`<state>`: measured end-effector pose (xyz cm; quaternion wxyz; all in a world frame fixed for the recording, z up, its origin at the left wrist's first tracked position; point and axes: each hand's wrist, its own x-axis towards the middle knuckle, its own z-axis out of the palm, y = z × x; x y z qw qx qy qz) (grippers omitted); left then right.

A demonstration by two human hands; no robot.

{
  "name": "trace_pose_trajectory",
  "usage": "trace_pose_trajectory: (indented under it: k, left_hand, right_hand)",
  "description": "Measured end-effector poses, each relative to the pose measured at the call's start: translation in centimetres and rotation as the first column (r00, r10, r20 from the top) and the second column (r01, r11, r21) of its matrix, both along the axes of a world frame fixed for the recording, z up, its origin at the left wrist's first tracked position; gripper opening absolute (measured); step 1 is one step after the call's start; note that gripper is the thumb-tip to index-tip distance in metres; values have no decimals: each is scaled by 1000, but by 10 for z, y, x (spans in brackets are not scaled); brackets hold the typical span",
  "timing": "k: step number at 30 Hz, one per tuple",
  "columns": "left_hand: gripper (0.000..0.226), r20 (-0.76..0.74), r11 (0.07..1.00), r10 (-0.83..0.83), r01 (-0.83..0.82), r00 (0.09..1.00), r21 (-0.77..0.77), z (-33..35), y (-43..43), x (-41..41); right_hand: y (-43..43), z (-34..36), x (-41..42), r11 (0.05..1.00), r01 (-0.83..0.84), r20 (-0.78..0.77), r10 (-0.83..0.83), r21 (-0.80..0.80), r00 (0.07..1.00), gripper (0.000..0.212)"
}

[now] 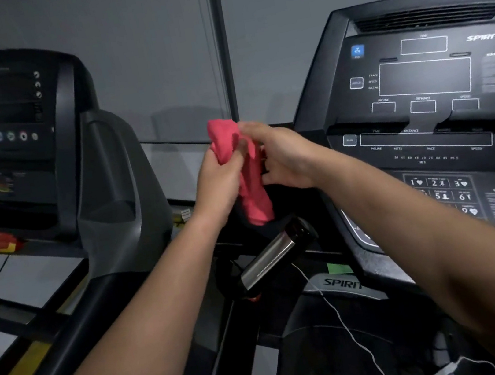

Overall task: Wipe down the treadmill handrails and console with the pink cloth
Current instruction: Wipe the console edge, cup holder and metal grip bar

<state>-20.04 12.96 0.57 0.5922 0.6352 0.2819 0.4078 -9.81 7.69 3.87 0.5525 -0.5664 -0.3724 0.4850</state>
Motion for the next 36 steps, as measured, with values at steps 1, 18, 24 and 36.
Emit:
trace_pose_trajectory:
  k: [1,18,24,36]
  left_hand:
    - [14,14,1000,12,-12,1000,-7,1,1,-1]
    - [12,-20,904,268,-244,963,351,7,30,-38]
    - [20,-293,897,299,-163,908,411,-23,61,-52]
    - [58,-592,815,352,74,725,575,-118,62,-40]
  right_hand:
    - [2,-2,2,1000,3,11,-3,17,1000,40]
    - [16,-16,5,992,-125,532,121,-30,838,21]
    - [37,-24,-15,935,-214,601,348,-284,720,15]
    - [25,-40,0,928,-49,786,339,-368,517,23]
